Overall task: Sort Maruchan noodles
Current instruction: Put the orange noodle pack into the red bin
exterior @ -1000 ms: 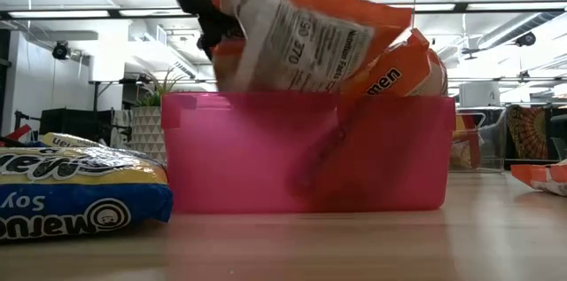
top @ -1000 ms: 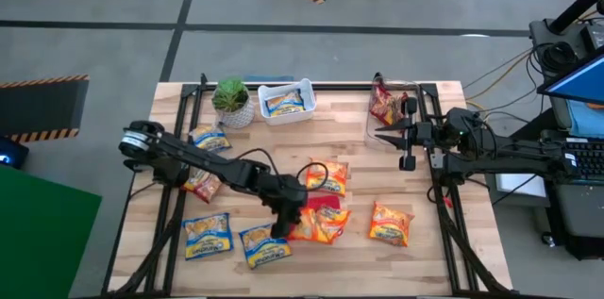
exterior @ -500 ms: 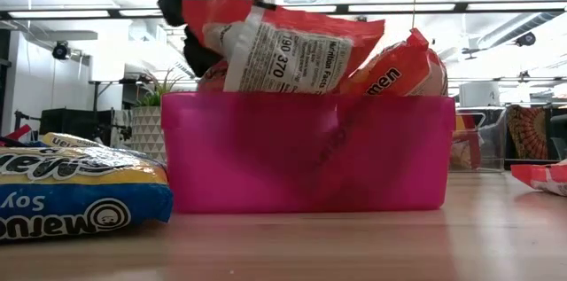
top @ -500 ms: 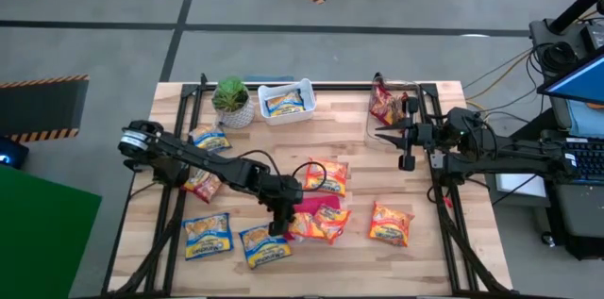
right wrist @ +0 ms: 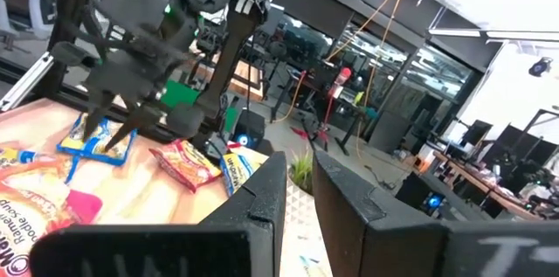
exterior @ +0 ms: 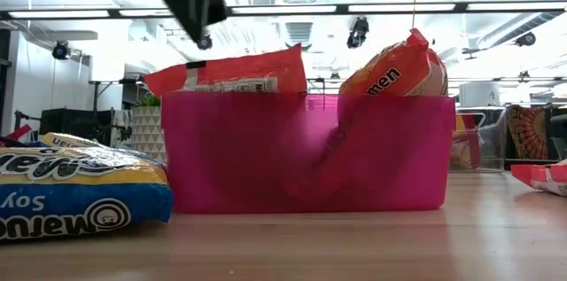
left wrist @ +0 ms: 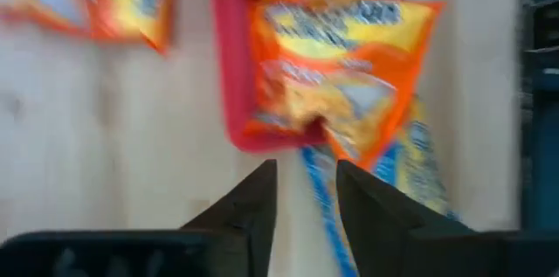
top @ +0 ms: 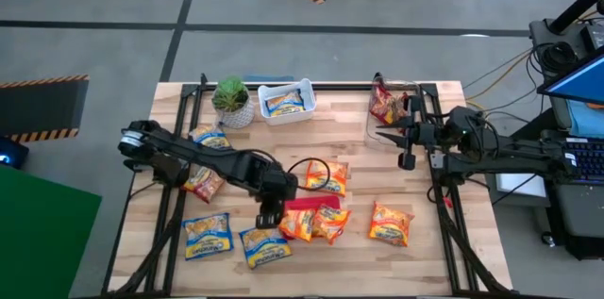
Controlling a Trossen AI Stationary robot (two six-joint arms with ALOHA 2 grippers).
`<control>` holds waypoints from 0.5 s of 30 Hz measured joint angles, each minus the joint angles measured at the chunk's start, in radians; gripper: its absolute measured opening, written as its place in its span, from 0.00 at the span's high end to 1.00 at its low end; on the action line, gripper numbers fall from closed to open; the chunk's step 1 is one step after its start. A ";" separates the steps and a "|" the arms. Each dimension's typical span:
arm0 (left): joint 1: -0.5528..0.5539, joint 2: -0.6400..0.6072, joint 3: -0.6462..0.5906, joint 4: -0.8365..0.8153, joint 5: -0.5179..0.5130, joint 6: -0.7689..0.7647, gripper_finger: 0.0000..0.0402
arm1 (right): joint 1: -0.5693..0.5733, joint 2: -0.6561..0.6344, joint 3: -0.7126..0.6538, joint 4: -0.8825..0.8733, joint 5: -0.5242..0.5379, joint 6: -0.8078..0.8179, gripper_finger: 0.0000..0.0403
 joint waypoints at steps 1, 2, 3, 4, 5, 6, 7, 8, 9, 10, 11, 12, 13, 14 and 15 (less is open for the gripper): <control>0.001 0.000 0.000 0.007 -0.021 0.025 0.77 | 0.000 0.002 0.000 0.000 0.000 0.000 0.88; 0.001 0.000 -0.008 0.022 -0.024 0.046 0.80 | 0.000 0.003 0.000 -0.001 0.000 0.000 0.88; 0.002 0.002 -0.021 0.044 -0.023 0.058 0.83 | 0.000 0.006 0.000 -0.001 0.000 0.000 0.88; 0.003 0.007 -0.036 0.062 -0.025 0.068 0.86 | 0.000 0.008 0.000 -0.001 0.000 0.000 0.88; 0.003 0.011 -0.055 0.077 -0.025 0.076 0.89 | 0.000 0.012 0.000 0.000 0.000 0.001 0.88; 0.003 0.016 -0.077 0.096 -0.025 0.081 0.92 | 0.000 0.014 0.000 0.000 0.000 0.003 0.88; 0.003 0.022 -0.100 0.125 -0.020 0.082 0.94 | 0.000 0.018 0.000 0.000 0.001 0.007 0.88; 0.003 0.029 -0.119 0.155 -0.009 0.082 0.97 | 0.000 0.020 0.000 0.000 0.001 0.011 0.88; 0.003 0.034 -0.136 0.183 0.007 0.082 0.98 | 0.000 0.021 0.000 0.000 0.002 0.017 0.88; 0.003 0.042 -0.151 0.211 0.022 0.081 0.99 | 0.000 0.023 0.000 0.000 0.002 0.020 0.88; 0.003 0.049 -0.164 0.246 0.033 0.081 0.99 | 0.000 0.025 0.000 0.001 0.002 0.026 0.88; 0.003 0.059 -0.172 0.281 0.036 0.080 0.98 | 0.000 0.025 0.000 0.000 0.002 0.030 0.88; 0.002 0.071 -0.175 0.308 0.041 0.082 0.98 | 0.000 0.025 0.000 0.000 0.003 0.035 0.88; 0.003 0.081 -0.176 0.322 0.060 0.085 0.98 | 0.000 0.025 0.000 0.001 0.003 0.036 0.88; 0.003 0.089 -0.174 0.327 0.078 0.089 0.99 | 0.000 0.025 0.000 0.001 0.003 0.037 0.88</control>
